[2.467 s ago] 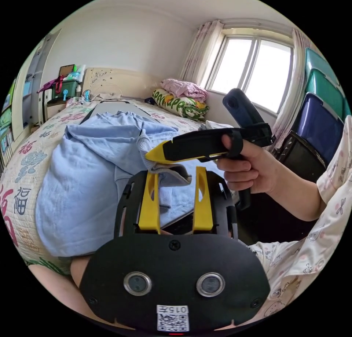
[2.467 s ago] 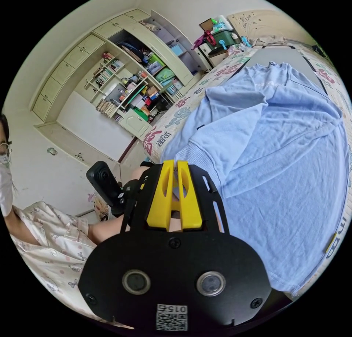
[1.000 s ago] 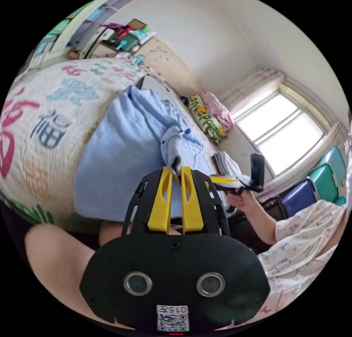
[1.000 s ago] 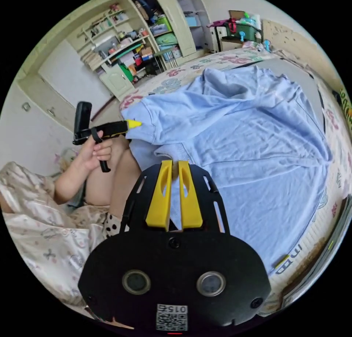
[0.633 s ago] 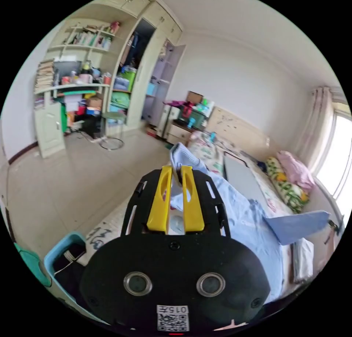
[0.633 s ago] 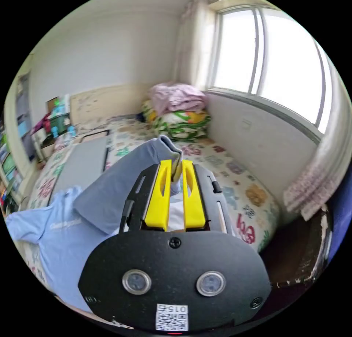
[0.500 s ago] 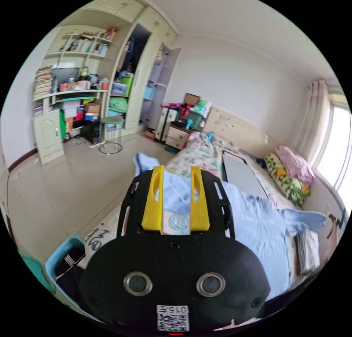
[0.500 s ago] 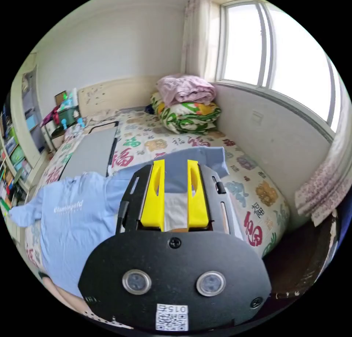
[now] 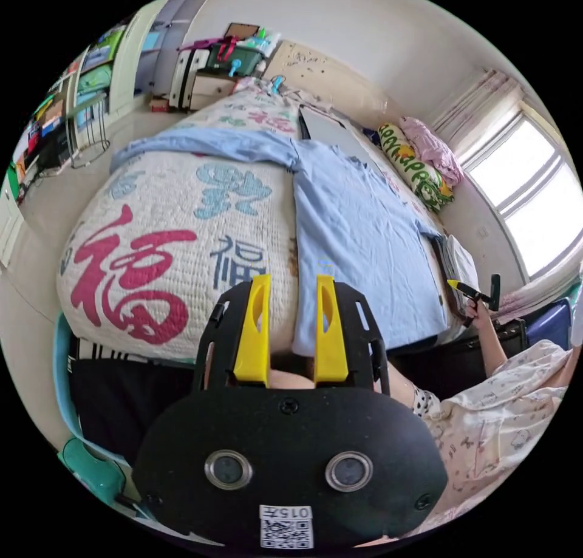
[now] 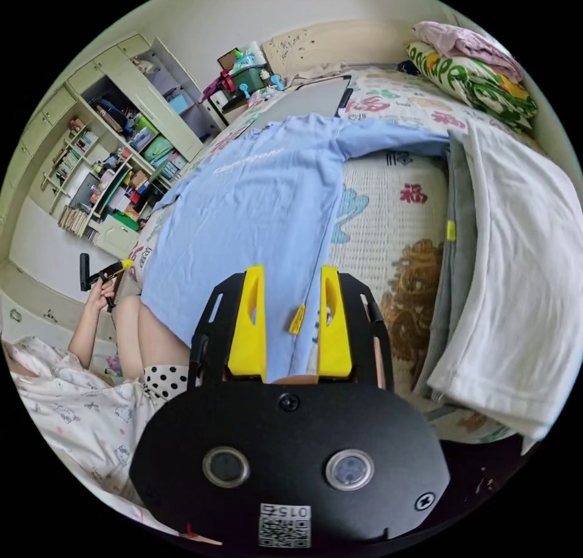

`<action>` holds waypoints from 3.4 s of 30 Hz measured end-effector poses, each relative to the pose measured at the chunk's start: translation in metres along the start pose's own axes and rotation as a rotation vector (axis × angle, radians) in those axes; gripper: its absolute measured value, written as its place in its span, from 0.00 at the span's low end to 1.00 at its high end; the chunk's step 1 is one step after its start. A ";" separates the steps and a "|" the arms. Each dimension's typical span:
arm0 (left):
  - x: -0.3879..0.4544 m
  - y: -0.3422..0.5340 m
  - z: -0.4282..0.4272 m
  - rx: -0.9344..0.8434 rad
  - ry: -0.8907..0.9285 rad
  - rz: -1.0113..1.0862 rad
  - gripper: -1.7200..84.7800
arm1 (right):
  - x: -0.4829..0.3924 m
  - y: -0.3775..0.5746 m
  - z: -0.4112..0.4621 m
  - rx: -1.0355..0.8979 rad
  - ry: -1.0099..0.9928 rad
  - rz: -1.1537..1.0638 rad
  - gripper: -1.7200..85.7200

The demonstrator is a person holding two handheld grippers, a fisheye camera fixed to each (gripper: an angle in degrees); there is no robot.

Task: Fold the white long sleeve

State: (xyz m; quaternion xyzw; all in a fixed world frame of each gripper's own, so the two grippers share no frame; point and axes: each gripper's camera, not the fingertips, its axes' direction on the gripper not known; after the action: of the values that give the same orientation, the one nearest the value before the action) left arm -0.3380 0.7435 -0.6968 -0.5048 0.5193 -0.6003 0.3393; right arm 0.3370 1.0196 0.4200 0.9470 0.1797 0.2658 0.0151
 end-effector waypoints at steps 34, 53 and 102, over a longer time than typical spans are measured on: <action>0.029 -0.056 0.057 -0.295 0.079 0.129 0.02 | -0.006 0.159 -0.089 -0.094 0.004 0.194 0.01; 0.099 -0.066 0.064 -0.437 -0.130 0.208 0.03 | -0.071 0.235 0.073 -0.193 0.425 -0.126 0.02; 0.381 -0.006 -0.048 0.050 0.205 0.431 0.10 | -0.100 0.132 -0.114 0.128 0.242 0.117 0.06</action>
State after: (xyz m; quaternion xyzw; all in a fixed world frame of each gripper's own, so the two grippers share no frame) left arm -0.4826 0.4039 -0.5923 -0.3103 0.6316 -0.5748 0.4175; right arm 0.2434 0.8536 0.4849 0.9160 0.1415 0.3662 -0.0827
